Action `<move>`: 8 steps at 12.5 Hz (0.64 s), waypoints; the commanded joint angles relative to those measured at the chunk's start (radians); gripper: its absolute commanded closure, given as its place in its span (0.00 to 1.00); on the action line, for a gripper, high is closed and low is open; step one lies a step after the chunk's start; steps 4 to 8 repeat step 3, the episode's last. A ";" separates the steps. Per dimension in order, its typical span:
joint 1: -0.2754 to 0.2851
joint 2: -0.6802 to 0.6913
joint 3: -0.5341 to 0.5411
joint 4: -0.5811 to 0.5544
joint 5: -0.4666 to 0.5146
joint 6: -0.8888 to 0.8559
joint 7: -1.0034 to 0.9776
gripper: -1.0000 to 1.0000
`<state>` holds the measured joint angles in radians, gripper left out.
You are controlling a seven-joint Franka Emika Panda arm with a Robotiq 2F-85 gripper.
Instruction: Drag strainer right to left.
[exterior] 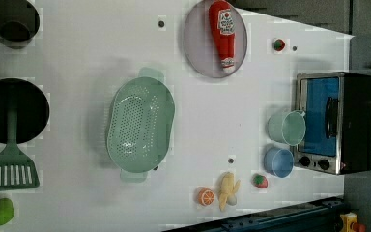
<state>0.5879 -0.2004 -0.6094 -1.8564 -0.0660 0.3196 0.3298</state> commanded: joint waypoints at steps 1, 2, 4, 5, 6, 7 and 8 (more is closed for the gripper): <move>0.005 -0.003 -0.033 -0.057 -0.091 -0.122 -0.220 0.00; 0.005 -0.031 -0.036 -0.058 -0.103 -0.141 -0.227 0.00; 0.005 -0.052 -0.038 -0.062 -0.102 -0.147 -0.227 0.00; 0.005 -0.052 -0.038 -0.062 -0.102 -0.147 -0.227 0.00; 0.005 -0.052 -0.038 -0.062 -0.102 -0.147 -0.227 0.00; 0.005 -0.052 -0.038 -0.062 -0.102 -0.147 -0.227 0.00; 0.005 -0.052 -0.038 -0.062 -0.102 -0.147 -0.227 0.00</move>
